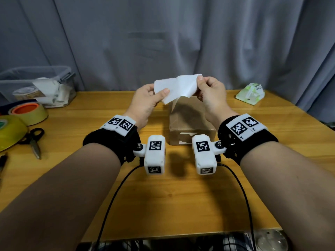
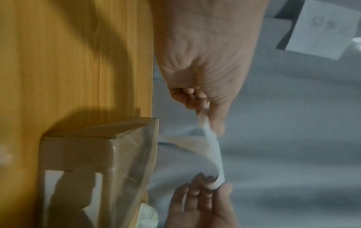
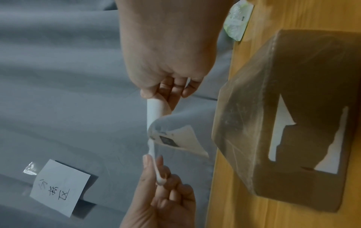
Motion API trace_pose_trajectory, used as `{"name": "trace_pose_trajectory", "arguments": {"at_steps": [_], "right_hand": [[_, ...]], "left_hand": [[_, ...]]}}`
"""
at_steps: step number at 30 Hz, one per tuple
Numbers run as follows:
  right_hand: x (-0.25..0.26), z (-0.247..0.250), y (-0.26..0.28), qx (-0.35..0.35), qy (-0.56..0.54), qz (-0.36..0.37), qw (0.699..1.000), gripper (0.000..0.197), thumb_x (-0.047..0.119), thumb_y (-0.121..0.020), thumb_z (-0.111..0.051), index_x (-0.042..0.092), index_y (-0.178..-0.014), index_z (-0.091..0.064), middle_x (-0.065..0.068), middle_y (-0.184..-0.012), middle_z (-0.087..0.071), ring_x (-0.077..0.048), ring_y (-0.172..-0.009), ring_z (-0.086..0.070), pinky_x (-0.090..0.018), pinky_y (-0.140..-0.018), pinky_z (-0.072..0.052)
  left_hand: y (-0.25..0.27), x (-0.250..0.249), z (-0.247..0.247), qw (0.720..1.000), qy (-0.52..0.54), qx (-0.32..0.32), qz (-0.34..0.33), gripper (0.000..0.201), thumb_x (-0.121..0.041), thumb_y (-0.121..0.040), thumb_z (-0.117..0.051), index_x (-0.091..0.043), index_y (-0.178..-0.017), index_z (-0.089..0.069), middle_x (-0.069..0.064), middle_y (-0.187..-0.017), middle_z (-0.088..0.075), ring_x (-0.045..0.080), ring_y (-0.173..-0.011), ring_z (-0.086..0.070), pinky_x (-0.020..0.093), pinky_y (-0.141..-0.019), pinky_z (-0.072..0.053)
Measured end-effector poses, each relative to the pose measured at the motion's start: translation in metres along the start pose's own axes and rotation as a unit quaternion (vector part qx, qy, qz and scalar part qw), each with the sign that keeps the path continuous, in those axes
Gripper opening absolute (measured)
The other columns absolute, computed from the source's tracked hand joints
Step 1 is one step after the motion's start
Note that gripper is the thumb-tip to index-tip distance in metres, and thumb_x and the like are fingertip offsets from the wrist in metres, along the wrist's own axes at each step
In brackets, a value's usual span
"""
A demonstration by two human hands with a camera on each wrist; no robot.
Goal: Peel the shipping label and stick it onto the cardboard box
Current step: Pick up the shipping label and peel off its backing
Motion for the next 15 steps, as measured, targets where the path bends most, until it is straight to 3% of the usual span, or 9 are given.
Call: {"name": "trace_pose_trajectory", "arguments": {"at_steps": [3,6,9,11,13,15], "right_hand": [[0.0,0.002,0.0,-0.004,0.001,0.003,1.0,0.028,0.024,-0.094,-0.051,0.016,-0.067,-0.055,-0.001,-0.068,-0.053,-0.013,-0.068,-0.047,-0.025,-0.065,-0.042],[0.002,-0.002,0.002,-0.01,0.011,0.028,0.999,0.024,0.021,-0.094,-0.049,0.012,-0.073,-0.055,0.0,-0.068,-0.051,-0.012,-0.068,-0.045,-0.026,-0.067,-0.041],[0.005,-0.005,0.001,-0.027,0.03,0.049,0.998,0.023,0.018,-0.093,-0.05,0.014,-0.071,-0.054,-0.003,-0.069,-0.052,-0.016,-0.07,-0.046,-0.028,-0.066,-0.043],[0.004,-0.004,-0.003,-0.031,0.048,0.053,0.997,0.027,0.016,-0.092,-0.053,0.018,-0.065,-0.053,-0.005,-0.069,-0.053,-0.017,-0.07,-0.047,-0.029,-0.067,-0.044],[0.003,-0.002,-0.005,-0.027,0.07,0.054,0.996,0.028,0.015,-0.09,-0.055,0.019,-0.062,-0.052,-0.007,-0.07,-0.055,-0.017,-0.07,-0.049,-0.03,-0.068,-0.045],[0.002,0.0,-0.007,-0.028,0.084,0.06,0.994,0.029,0.014,-0.089,-0.055,0.019,-0.062,-0.052,-0.009,-0.073,-0.057,-0.018,-0.07,-0.05,-0.03,-0.069,-0.045]], "left_hand": [[-0.002,-0.002,0.002,0.999,-0.029,-0.01,0.021,0.028,-0.015,-0.086,-0.063,-0.003,-0.111,-0.063,-0.005,-0.084,-0.067,-0.006,-0.061,-0.062,0.004,-0.051,-0.044],[-0.007,-0.004,0.002,0.997,-0.053,-0.047,0.023,0.007,-0.016,-0.089,-0.06,-0.009,-0.092,-0.061,0.0,-0.084,-0.066,0.011,-0.078,-0.063,0.014,-0.067,-0.051],[-0.015,-0.002,0.005,0.989,-0.124,-0.079,0.004,0.02,-0.019,-0.089,-0.06,-0.008,-0.073,-0.055,0.012,-0.08,-0.062,0.02,-0.076,-0.057,0.025,-0.07,-0.048],[-0.019,-0.001,0.011,0.98,-0.173,-0.1,-0.006,0.028,-0.024,-0.086,-0.062,-0.011,-0.064,-0.05,0.008,-0.07,-0.056,0.022,-0.07,-0.05,0.032,-0.069,-0.046],[-0.021,0.0,0.017,0.966,-0.229,-0.121,-0.007,0.036,-0.032,-0.083,-0.063,-0.019,-0.056,-0.044,-0.001,-0.06,-0.05,0.024,-0.067,-0.047,0.043,-0.081,-0.047],[-0.02,-0.002,0.02,0.947,-0.288,-0.138,-0.005,0.036,-0.039,-0.083,-0.061,-0.022,-0.057,-0.043,-0.001,-0.066,-0.054,0.024,-0.071,-0.051,0.049,-0.092,-0.042]]}}
Point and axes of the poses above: each hand's wrist, its own y-axis away from the middle knuckle, its own z-axis out of the back of the hand, x = y × z, the point moved 5 cm from there along -y, towards the middle knuckle
